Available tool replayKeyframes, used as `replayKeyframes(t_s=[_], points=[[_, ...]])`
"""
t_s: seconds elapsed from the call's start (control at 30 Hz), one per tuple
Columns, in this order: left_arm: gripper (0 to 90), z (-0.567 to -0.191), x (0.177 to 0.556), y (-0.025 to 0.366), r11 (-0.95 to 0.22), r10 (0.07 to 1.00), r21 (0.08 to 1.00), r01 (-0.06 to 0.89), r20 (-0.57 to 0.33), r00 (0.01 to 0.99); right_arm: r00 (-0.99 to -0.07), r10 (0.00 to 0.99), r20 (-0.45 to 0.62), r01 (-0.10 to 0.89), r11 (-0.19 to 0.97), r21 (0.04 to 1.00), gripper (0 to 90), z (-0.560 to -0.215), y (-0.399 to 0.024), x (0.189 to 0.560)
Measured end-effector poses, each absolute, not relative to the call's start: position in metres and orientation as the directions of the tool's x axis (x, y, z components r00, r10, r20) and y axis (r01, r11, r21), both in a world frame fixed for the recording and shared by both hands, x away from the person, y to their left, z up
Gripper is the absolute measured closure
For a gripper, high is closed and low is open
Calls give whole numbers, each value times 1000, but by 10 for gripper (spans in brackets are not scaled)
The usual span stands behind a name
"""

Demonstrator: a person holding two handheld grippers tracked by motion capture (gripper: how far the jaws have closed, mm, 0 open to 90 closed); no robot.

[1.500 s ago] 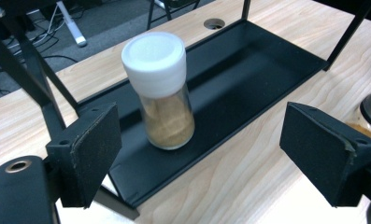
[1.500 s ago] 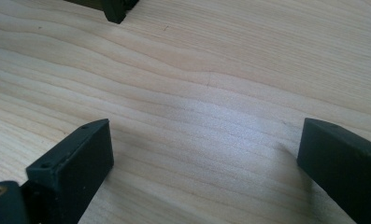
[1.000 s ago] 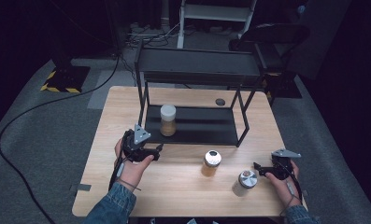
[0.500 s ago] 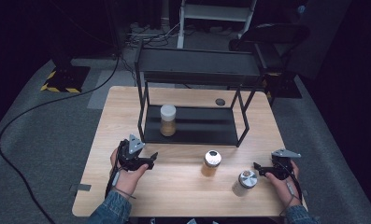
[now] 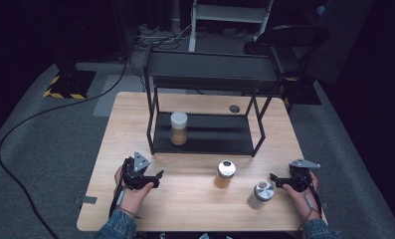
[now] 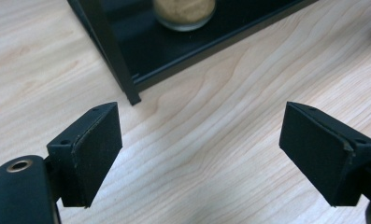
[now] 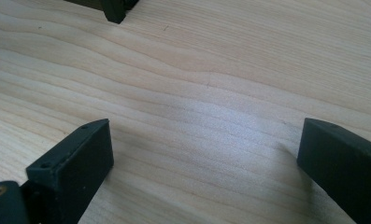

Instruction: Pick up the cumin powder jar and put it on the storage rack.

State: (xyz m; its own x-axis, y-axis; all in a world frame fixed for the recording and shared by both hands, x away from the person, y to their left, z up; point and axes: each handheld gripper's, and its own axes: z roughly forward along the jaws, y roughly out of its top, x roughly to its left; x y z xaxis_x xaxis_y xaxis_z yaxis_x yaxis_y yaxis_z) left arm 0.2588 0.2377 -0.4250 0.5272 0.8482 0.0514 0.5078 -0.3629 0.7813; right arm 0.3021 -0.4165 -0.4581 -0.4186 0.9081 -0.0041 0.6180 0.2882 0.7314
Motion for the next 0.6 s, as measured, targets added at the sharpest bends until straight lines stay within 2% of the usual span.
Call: replayKeyframes(t_s=[0.6], points=[[122, -444, 266, 239, -361, 865, 733, 576, 33, 501, -419, 908, -4, 618, 288, 731, 35, -458, -416, 302]])
